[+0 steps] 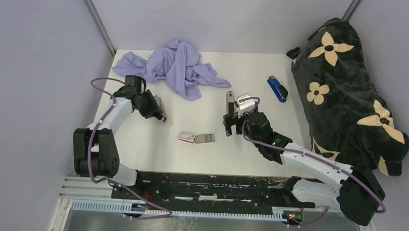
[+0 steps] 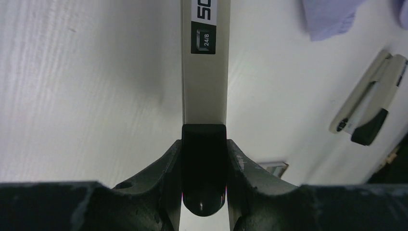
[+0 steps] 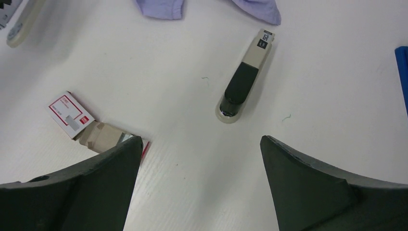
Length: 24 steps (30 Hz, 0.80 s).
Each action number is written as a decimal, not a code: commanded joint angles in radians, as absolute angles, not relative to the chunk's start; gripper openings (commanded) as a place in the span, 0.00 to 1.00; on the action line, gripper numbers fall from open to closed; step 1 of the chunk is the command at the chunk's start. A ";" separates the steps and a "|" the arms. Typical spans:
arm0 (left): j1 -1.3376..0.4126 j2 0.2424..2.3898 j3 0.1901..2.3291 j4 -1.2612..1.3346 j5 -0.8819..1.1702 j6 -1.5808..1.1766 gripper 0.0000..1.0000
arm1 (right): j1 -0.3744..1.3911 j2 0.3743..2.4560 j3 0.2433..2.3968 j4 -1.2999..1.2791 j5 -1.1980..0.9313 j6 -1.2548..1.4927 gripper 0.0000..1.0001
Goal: Load the staples into the stapler
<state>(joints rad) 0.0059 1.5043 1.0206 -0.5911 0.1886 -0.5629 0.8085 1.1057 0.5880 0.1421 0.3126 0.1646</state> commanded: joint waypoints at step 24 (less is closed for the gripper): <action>-0.330 1.175 0.687 0.136 0.241 -1.098 0.03 | 0.845 1.465 0.941 0.192 0.085 0.485 0.92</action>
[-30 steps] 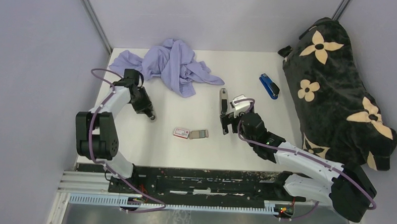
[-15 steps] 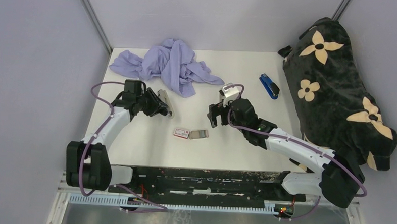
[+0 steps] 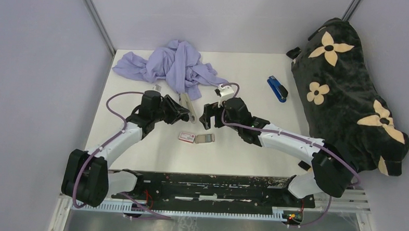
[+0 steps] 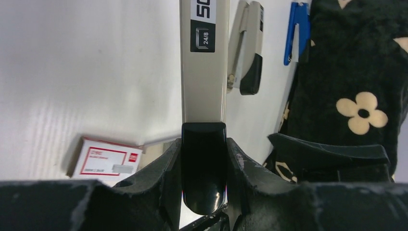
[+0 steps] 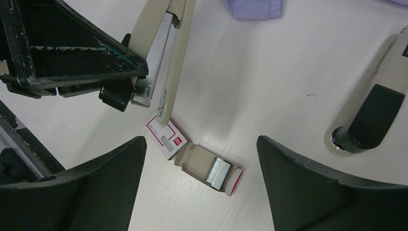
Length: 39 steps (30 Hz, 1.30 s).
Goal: Load the staples into the stapler
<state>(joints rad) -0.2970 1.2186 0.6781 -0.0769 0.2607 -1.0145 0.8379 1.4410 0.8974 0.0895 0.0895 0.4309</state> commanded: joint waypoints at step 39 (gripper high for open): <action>-0.402 1.079 0.631 0.156 0.244 -1.115 0.03 | 0.791 1.527 0.857 0.368 0.166 0.430 0.01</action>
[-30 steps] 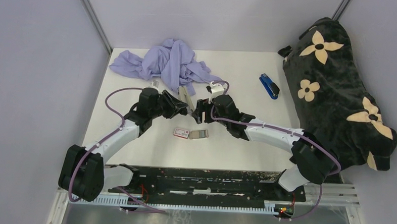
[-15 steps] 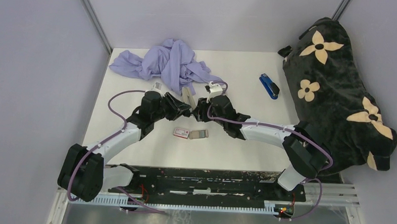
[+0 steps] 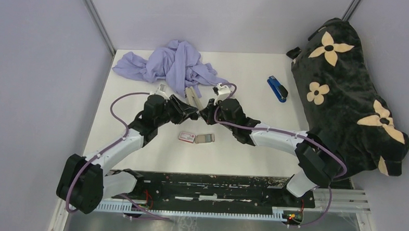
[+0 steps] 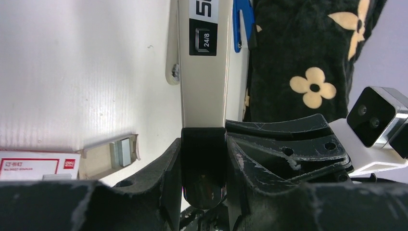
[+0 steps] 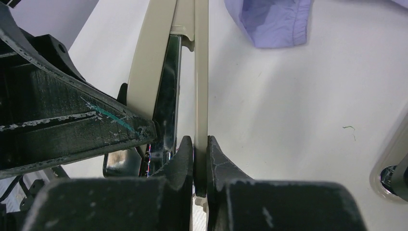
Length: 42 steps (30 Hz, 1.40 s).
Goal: Load the staples into the stapler
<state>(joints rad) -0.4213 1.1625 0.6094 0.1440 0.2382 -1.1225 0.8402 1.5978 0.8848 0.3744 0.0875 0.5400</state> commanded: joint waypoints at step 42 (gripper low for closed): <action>0.054 1.335 0.871 -0.180 0.325 -0.821 0.16 | 0.473 1.225 1.065 0.032 -0.702 0.474 0.01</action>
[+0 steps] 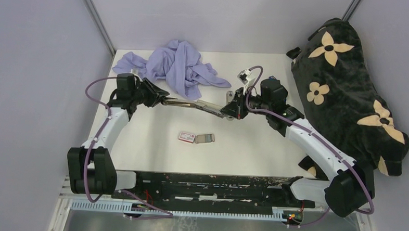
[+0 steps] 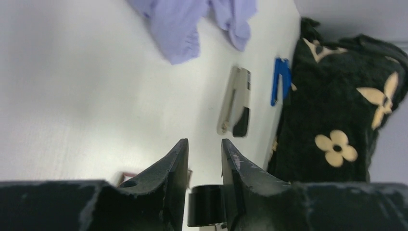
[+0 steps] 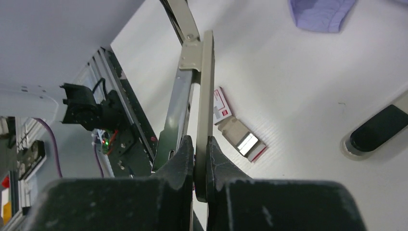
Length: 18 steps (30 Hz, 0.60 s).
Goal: Load the staples into the stapler
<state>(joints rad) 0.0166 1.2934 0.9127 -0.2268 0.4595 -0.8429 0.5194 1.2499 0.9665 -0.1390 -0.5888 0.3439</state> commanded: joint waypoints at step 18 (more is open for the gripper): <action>0.054 1.352 0.830 -0.188 0.265 -0.874 0.51 | 0.468 1.330 1.038 0.129 -0.528 0.751 0.01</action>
